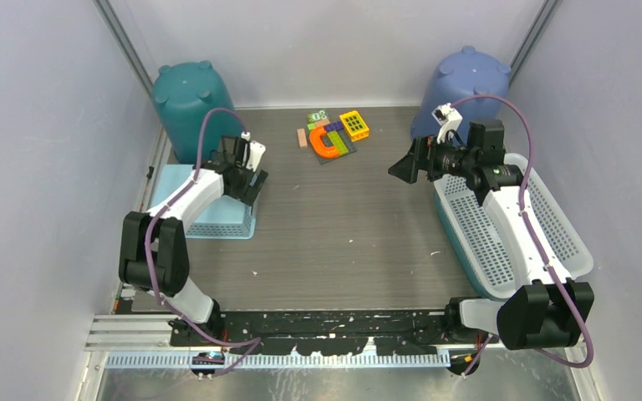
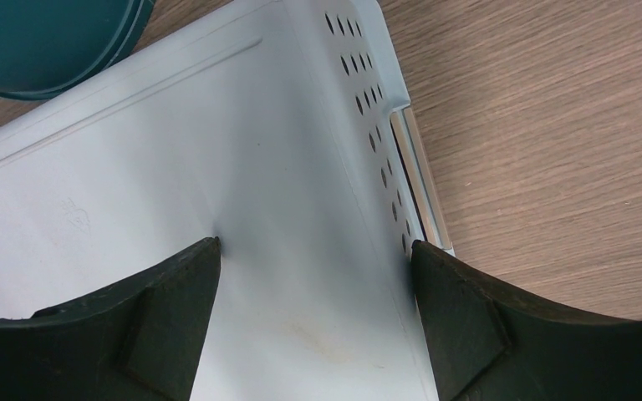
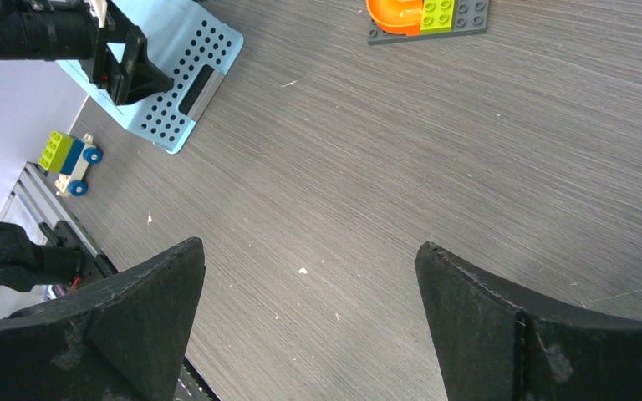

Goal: Turn the large container upside down

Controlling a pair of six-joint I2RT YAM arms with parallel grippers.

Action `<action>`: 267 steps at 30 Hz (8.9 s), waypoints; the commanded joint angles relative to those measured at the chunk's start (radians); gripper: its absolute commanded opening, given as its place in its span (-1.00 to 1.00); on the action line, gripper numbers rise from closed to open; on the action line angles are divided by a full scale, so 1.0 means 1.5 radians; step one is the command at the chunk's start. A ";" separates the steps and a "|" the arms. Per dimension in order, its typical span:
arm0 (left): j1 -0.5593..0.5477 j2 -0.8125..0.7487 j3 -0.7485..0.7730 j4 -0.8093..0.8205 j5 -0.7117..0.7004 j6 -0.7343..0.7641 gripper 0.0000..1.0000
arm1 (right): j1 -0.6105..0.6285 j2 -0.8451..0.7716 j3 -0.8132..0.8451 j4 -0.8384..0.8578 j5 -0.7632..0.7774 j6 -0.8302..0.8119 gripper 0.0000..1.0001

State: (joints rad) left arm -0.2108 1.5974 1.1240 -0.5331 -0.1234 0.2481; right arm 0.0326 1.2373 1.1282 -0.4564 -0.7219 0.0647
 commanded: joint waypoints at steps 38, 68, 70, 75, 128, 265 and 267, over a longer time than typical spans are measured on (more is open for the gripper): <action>0.022 -0.182 0.108 -0.073 0.109 -0.021 0.99 | 0.000 -0.069 0.118 -0.185 0.242 -0.167 0.99; 0.019 -0.424 -0.048 -0.149 0.453 0.033 0.99 | -0.001 -0.167 -0.141 -0.325 0.515 -0.305 0.23; 0.019 -0.423 -0.052 -0.146 0.451 0.033 0.99 | 0.000 -0.160 -0.147 -0.323 0.511 -0.302 0.16; 0.019 -0.421 -0.055 -0.143 0.450 0.033 0.99 | 0.000 -0.157 -0.148 -0.321 0.509 -0.296 -0.06; 0.019 -0.432 -0.066 -0.133 0.447 0.039 0.99 | 0.000 -0.256 0.092 -0.354 0.674 -0.232 -0.98; 0.019 -0.440 -0.088 -0.146 0.538 0.077 0.99 | 0.091 0.177 0.066 -0.121 -0.160 -0.030 -0.88; 0.019 -0.444 -0.089 -0.148 0.545 0.080 0.99 | 0.091 0.176 0.060 -0.111 -0.161 -0.023 -0.77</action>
State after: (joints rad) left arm -0.1829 0.9569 0.9920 -0.7555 0.6357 0.3412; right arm 0.1673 1.5181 1.2564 -0.6712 -1.1042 0.1146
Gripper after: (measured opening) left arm 0.996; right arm 0.208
